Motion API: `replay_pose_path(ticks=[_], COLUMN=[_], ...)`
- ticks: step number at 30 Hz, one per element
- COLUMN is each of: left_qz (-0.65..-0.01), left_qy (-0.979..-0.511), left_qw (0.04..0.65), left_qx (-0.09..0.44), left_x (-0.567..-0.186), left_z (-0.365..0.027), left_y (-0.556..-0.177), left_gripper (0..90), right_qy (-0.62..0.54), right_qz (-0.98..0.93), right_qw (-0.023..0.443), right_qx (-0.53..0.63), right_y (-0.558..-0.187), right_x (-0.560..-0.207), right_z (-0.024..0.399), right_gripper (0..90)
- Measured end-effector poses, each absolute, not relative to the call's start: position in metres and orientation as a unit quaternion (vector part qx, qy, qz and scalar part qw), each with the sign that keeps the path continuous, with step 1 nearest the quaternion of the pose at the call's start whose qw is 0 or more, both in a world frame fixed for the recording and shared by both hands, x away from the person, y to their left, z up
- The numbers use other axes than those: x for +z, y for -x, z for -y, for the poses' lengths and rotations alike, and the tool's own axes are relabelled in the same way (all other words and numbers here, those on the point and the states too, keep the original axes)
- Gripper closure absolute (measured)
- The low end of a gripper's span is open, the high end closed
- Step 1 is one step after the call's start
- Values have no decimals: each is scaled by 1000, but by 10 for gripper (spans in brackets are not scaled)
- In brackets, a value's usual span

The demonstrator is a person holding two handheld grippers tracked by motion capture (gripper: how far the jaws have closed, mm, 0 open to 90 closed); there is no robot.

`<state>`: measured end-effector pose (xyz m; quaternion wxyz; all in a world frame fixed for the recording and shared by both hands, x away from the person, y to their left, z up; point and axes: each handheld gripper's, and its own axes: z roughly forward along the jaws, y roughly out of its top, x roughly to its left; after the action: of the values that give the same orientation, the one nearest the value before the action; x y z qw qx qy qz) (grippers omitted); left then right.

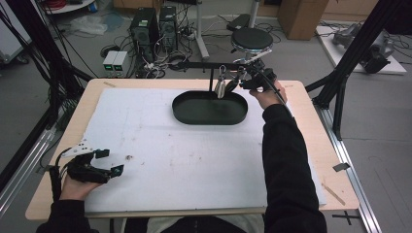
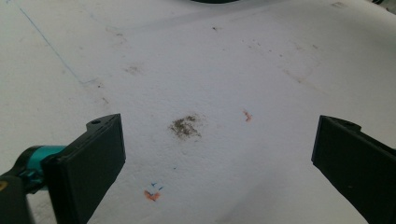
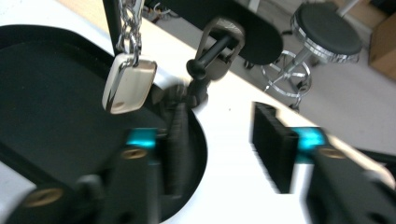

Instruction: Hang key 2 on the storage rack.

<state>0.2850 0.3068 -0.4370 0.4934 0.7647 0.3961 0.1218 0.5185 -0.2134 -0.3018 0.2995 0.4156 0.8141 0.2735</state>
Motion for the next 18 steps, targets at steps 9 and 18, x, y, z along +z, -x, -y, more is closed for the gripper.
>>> replay_pose_path(ticks=[9,18], left_qz=[-396,-396], left_qy=[-764,-763], left_qw=[495,496], left_qx=[122,122], left_x=[-436,-436], left_z=[-307,-306], left_y=[-284,-284], left_gripper=[32,32], right_qy=[-425,-428], right_qz=[-827,-820], right_qw=[255,218], right_qx=[266,309], right_y=[-511,-492], right_x=[-305,-309], right_z=[207,224], right_gripper=[7,8])
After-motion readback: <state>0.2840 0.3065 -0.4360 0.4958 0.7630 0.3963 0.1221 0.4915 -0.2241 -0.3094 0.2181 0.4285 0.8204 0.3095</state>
